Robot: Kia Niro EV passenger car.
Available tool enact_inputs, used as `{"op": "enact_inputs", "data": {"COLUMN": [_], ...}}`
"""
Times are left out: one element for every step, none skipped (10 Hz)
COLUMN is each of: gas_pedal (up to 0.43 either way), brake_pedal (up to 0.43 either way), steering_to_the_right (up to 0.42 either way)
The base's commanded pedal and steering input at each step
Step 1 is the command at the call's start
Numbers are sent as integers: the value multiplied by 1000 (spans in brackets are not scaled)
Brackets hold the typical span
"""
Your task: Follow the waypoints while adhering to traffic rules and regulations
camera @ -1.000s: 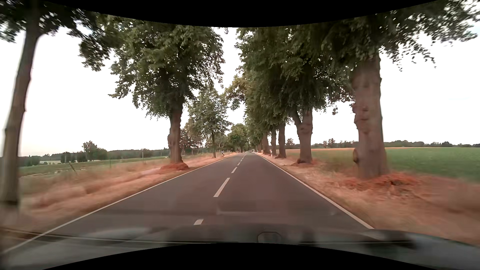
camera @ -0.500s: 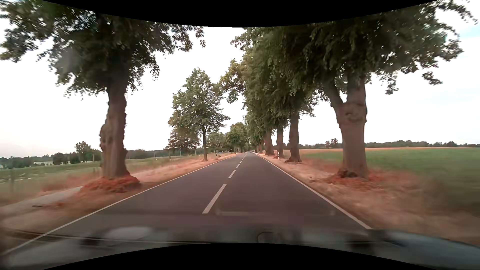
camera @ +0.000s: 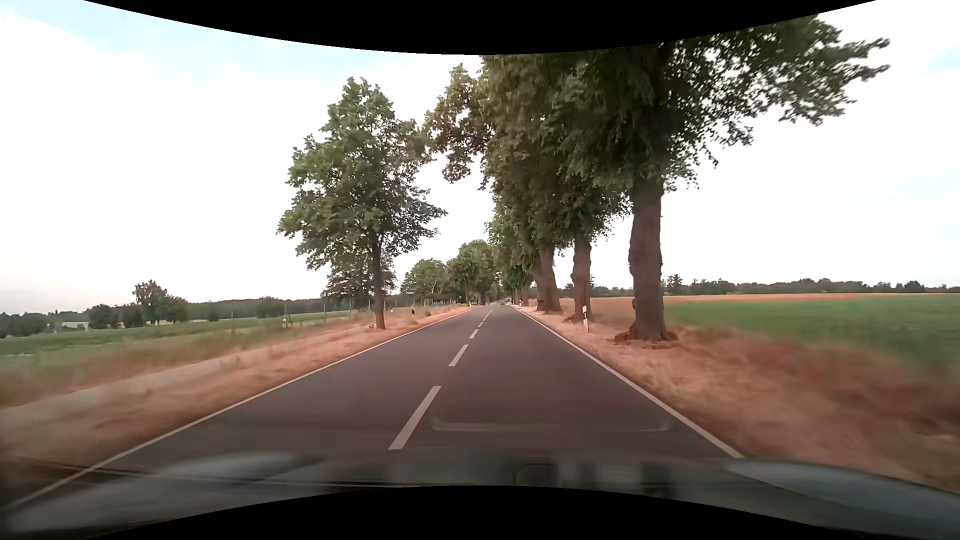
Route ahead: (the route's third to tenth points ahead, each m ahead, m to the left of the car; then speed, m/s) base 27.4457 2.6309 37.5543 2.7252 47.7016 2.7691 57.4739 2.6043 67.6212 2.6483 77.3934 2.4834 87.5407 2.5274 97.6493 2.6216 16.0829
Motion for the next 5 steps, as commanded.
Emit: {"op": "enact_inputs", "data": {"gas_pedal": [390, 390, 390, 390, 390], "brake_pedal": [0, 0, 0, 0, 0], "steering_to_the_right": [-4, -4, -4, -3, -3]}}
